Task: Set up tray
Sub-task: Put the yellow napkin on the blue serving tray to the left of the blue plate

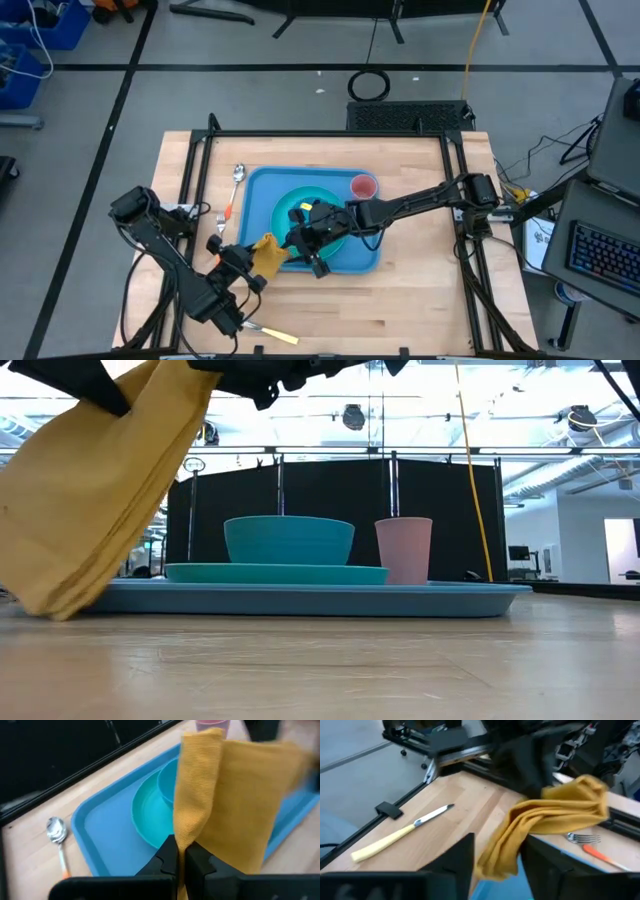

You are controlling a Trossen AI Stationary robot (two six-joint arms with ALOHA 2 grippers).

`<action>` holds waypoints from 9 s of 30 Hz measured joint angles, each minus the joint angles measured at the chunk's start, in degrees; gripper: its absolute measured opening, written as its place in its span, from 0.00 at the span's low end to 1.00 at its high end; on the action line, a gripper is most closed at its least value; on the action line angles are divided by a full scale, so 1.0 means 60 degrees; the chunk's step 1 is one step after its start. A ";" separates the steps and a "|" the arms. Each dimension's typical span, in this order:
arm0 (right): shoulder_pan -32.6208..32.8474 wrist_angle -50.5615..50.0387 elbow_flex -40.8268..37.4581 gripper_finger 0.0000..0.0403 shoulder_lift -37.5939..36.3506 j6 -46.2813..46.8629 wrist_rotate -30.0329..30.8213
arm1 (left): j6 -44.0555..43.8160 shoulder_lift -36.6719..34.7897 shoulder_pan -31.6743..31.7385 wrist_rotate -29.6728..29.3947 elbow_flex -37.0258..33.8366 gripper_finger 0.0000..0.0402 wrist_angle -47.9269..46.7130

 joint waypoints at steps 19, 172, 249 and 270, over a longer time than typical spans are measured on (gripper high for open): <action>0.1065 -0.1637 -0.0015 0.57 -0.0547 -0.0056 0.0840 | -0.0257 -0.0200 0.0572 0.0580 -0.0059 0.01 -0.0012; 0.1470 0.1407 -0.6455 0.54 -0.4870 0.2437 0.2007 | 0.5161 -0.3238 0.4788 0.5227 -0.5923 0.01 0.8465; 0.1466 0.1324 -0.6455 0.54 -0.4870 0.2496 0.2002 | 1.0205 -0.2406 0.9408 0.6853 -0.5934 0.00 1.0498; 0.1466 0.1254 -0.6455 0.54 -0.4870 0.2492 0.1990 | 1.0258 -0.2012 0.9736 0.7003 -0.5934 0.00 1.1380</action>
